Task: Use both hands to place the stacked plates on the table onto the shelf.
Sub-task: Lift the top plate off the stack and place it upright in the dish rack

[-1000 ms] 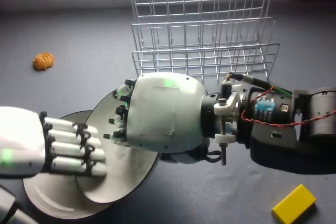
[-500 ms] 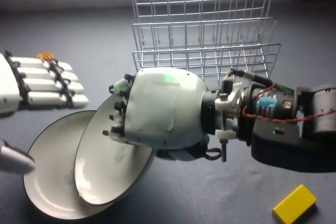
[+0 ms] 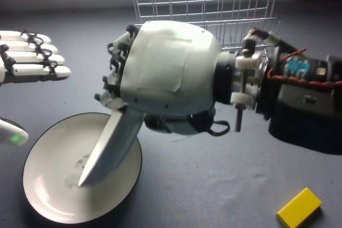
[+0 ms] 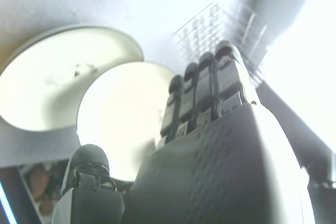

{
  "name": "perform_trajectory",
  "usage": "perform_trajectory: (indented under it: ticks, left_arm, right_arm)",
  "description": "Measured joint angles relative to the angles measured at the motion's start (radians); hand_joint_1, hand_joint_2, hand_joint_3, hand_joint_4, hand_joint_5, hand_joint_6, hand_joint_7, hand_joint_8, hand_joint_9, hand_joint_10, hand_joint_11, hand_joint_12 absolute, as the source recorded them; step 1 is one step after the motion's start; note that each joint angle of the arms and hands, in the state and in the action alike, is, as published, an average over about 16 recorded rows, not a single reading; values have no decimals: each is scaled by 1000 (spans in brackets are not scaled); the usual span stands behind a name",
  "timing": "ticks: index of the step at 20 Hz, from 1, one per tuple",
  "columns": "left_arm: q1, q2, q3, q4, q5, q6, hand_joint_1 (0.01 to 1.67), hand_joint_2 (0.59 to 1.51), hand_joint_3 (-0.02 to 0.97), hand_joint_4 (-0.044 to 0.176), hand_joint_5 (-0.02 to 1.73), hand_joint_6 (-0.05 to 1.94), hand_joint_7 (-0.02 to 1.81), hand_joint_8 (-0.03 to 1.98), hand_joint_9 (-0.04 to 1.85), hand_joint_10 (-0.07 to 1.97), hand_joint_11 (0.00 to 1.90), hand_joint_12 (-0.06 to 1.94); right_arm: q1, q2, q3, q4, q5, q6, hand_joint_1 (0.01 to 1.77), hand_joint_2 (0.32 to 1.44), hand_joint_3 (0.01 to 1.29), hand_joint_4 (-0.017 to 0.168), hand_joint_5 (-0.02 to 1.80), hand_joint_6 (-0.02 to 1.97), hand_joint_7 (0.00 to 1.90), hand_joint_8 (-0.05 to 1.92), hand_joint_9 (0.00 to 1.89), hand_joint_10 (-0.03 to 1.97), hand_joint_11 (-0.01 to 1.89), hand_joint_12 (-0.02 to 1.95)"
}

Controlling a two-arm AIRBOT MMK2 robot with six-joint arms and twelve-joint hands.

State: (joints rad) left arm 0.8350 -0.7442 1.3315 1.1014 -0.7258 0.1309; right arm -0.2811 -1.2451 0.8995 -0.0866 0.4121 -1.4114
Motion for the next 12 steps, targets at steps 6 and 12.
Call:
perform_trajectory:
  ticks: [6, 12]
  left_arm:
    - [1, 1, 28, -2, 45, -4, 16, 1117, 19, 3, 52, 16, 49, 9, 24, 8, 20, -7]
    - [14, 4, 50, 0, 56, -7, 16, 1117, 19, 3, 51, 16, 51, 8, 25, 8, 21, 1]
  right_arm:
    - [63, 76, -58, 45, -21, 15, 1180, 1025, 12, 5, 895, 1023, 986, 1002, 1089, 340, 692, 1224]
    - [128, 158, -96, 76, -42, 69, 1187, 1030, 13, -2, 883, 1013, 988, 993, 1082, 390, 698, 1213]
